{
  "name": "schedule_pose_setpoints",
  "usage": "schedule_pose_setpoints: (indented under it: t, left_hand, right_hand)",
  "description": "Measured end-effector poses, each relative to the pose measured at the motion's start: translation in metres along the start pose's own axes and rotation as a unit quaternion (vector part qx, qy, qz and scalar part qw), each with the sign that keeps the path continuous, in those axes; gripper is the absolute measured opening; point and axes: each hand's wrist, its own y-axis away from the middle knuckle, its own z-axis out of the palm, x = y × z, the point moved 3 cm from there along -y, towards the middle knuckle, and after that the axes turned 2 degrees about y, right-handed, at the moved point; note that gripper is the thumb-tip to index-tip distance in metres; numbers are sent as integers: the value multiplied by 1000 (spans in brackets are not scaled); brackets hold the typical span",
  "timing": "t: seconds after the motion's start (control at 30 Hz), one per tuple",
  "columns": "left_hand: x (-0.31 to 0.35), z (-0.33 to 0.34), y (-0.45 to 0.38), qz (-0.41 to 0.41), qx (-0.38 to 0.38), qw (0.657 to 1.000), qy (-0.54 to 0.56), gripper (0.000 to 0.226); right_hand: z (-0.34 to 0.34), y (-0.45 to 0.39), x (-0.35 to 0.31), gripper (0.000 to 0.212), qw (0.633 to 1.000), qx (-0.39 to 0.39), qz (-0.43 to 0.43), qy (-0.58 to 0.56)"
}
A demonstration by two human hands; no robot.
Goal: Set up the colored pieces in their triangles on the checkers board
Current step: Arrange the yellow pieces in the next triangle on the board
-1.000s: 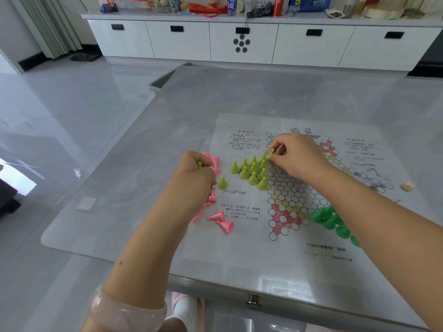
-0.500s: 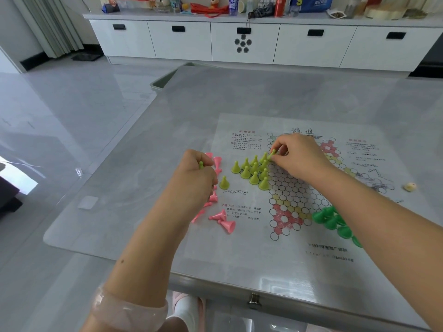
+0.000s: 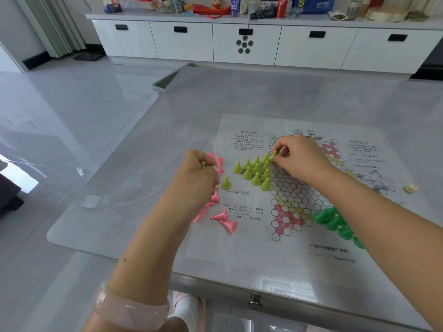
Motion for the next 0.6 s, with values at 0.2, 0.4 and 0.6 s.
schedule_pose_setpoints:
  t: [0.2,0.4,0.6]
  left_hand:
    - [-1,1,-2,7,1,1000,6,26]
    - [-2,-6,-3,7,13,999,48,25]
    - [-2,-33,-8,17,85,976,199,22]
  right_hand:
    - [1,-1,1,5,1000,-1,1,5]
    - [0,1,1,17,1000,-15,-7,18]
    - [-27,9,-18,19,998,50,-43,-4]
